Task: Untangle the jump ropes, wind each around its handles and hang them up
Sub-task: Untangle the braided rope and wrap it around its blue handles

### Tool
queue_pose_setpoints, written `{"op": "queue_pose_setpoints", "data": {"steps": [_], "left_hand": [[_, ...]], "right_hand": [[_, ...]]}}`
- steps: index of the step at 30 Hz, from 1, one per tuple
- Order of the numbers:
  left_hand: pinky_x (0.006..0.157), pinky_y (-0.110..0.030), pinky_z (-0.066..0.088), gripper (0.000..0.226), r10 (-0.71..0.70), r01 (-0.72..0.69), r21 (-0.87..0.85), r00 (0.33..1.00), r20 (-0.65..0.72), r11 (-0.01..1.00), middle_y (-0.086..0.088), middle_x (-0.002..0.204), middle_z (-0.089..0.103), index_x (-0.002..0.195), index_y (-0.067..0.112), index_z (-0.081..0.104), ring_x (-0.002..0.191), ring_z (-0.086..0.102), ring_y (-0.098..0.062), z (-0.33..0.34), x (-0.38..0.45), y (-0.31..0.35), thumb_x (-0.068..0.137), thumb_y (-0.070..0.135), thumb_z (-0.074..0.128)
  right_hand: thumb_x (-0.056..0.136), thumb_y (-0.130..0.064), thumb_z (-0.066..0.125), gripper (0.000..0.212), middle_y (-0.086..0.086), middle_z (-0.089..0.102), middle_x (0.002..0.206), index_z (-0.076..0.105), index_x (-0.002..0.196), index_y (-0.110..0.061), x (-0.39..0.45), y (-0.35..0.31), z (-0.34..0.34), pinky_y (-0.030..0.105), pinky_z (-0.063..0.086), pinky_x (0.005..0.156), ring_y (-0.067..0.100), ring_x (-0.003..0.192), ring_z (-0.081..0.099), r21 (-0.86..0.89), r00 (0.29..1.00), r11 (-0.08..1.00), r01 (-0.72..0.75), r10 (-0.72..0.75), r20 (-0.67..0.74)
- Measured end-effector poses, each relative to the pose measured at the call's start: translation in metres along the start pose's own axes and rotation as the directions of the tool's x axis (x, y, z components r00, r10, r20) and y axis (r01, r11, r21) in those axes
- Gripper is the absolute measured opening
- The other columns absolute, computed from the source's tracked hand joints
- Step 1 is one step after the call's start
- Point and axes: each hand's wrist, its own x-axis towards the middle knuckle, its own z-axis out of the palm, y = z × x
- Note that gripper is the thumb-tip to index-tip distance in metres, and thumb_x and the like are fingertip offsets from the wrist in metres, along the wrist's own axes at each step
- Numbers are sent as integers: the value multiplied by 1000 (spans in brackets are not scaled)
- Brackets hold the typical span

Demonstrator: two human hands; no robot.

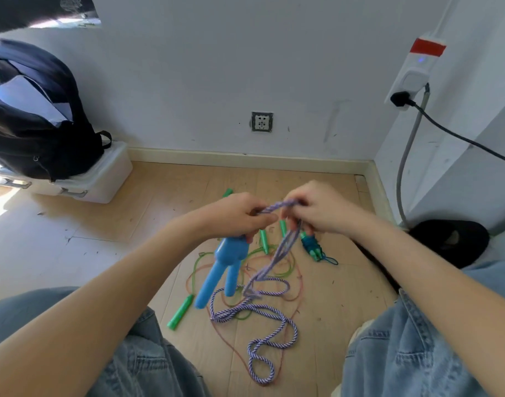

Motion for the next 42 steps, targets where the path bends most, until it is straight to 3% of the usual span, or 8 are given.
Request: {"op": "queue_pose_setpoints", "data": {"steps": [4,7,13,19,21,24,29,42], "left_hand": [[87,-42,47,23,81,-81,16,996,-35,997,-8,97,64,97,9,58,94,60,-22,-3,1,-1,89,31,56],[76,-36,44,27,109,-105,34,987,-116,994,-6,89,61,94,8,58,82,55,-21,-7,1,1,89,34,56],[54,-16,31,27,14,-11,115,1000,-27,993,5,70,46,80,14,43,60,41,-5,0,2,0,96,36,41],[57,-6,36,14,88,-81,-78,992,86,994,10,72,51,91,20,56,58,45,7,-3,-4,6,95,30,48],[65,-9,40,20,70,-46,-329,996,61,943,4,79,58,97,16,61,67,50,3,-5,-7,6,89,33,56],[79,-28,55,28,34,83,-768,990,135,635,5,92,69,100,22,63,87,67,-12,-11,-10,-2,77,36,67],[98,-41,44,33,70,125,-839,979,190,530,0,115,65,114,26,58,109,62,-20,0,-10,-4,81,28,58],[76,-36,57,36,96,147,-849,969,226,507,1,83,66,108,28,59,78,68,-20,-6,-14,-5,80,7,65]], "right_hand": [[86,1,48,24,-3,65,58,63,72,-11,4,11,-19,10,34,36,3,33,50,20,960,998,-55,58,-273],[89,-5,49,24,-5,65,60,65,72,-11,3,19,-21,17,43,40,4,35,53,-18,952,993,-117,107,-285],[84,-26,65,11,-10,61,71,64,73,-28,-5,16,-15,21,32,52,2,60,48,-323,988,942,-95,128,82],[85,-38,60,25,-6,53,61,65,75,-16,-10,1,-12,18,43,59,8,60,49,392,938,915,-95,-50,344],[88,-34,55,28,-5,40,53,62,69,-14,-10,1,-13,17,37,52,8,51,37,525,971,849,-66,-66,228],[82,-30,53,26,-2,36,55,59,73,-6,-8,-4,-20,12,36,48,3,46,33,720,996,689,78,-78,-33],[86,-23,48,23,-3,47,54,58,75,-5,-8,-9,-30,16,46,51,8,48,45,925,990,354,136,-77,-116],[94,-11,46,19,-4,56,63,62,84,-9,-2,1,-35,17,50,63,4,57,53,759,966,630,166,51,-254]]}}
